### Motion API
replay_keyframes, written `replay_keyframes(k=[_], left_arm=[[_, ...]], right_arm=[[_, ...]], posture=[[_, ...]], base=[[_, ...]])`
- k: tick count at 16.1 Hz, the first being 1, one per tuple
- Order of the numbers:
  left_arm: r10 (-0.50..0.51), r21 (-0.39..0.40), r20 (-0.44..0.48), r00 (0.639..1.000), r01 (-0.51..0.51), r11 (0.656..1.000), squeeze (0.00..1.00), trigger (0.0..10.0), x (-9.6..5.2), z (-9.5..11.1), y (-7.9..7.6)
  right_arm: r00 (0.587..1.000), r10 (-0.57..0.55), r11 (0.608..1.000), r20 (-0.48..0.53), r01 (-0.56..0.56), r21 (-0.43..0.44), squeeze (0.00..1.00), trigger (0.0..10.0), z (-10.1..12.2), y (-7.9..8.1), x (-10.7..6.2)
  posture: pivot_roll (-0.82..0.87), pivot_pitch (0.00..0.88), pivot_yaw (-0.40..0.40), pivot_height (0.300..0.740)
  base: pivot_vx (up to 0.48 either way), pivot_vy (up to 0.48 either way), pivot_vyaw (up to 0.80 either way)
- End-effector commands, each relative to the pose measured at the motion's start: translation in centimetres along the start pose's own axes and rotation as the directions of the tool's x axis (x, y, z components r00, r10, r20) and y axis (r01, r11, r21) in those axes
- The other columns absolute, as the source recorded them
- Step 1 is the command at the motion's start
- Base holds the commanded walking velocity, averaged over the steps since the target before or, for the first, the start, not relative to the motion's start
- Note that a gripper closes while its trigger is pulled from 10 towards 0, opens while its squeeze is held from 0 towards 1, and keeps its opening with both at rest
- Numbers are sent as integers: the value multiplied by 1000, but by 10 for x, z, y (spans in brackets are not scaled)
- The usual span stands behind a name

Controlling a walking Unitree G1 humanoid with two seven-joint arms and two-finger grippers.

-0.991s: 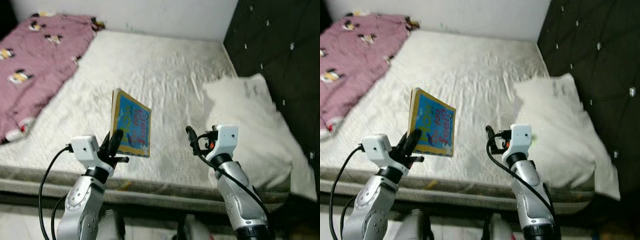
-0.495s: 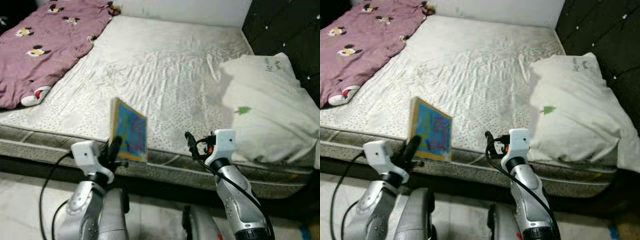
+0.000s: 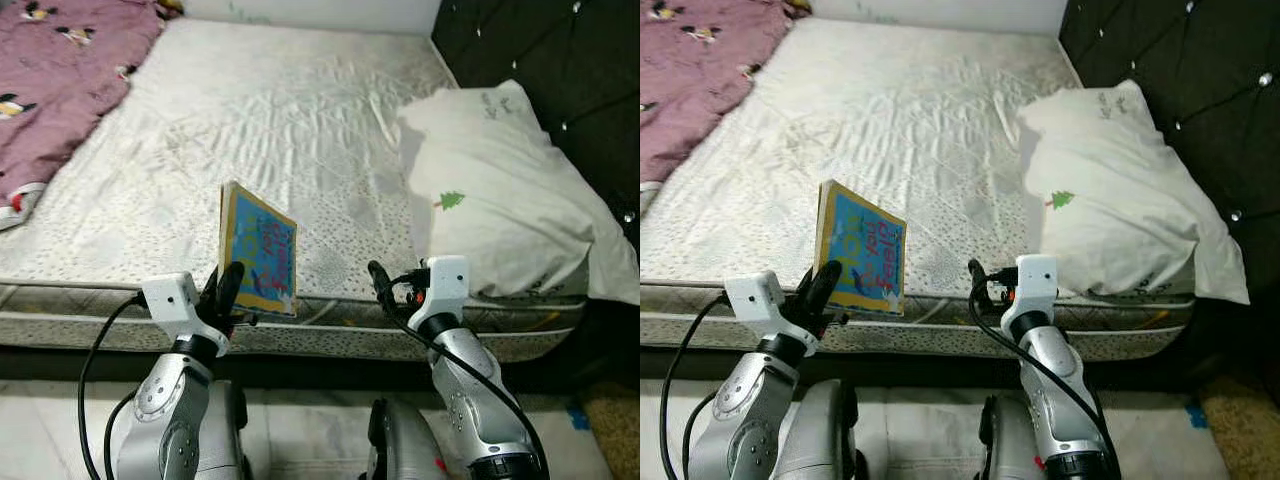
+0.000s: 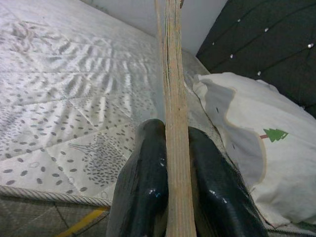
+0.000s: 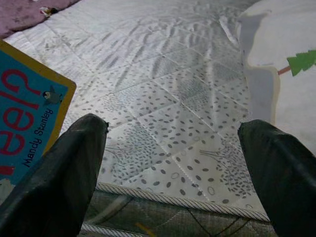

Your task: Clean up the room

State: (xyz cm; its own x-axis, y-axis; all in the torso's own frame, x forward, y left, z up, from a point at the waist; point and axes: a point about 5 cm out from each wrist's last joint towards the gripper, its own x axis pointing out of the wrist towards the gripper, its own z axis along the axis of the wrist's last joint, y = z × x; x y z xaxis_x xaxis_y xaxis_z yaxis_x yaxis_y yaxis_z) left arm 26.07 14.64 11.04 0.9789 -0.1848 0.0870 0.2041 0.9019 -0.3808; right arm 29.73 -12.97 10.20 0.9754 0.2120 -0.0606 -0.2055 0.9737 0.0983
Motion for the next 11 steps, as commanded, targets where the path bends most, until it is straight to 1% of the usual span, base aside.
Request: replay_keyframes(k=[1,5,8,11], left_arm=[[-30,12,42,999,29,999,0,10000,3,8,-6],[-30,14,44,999,29,999,0,10000,4,8,-6],[-14,22,48,999,12,1000,0,10000,4,9,-6],[-22,20,60,998,21,1000,0,10000,5,10,-6]], right_arm=[[1000,2,1000,7,-2,-7,0,10000,3,-1,1],[1000,4,1000,8,-4,-10,0,10000,3,-1,0],[1000,4,1000,7,-4,-9,0,10000,2,-1,1],[1000,5,1000,7,-5,-9,0,10000,2,-1,1]], posture=[[-38,121,-52,530],[-38,121,-52,480],[-37,116,-51,480],[-37,112,-53,480]], base=[[0,0,0],[0,0,0],[0,0,0],[0,0,0]])
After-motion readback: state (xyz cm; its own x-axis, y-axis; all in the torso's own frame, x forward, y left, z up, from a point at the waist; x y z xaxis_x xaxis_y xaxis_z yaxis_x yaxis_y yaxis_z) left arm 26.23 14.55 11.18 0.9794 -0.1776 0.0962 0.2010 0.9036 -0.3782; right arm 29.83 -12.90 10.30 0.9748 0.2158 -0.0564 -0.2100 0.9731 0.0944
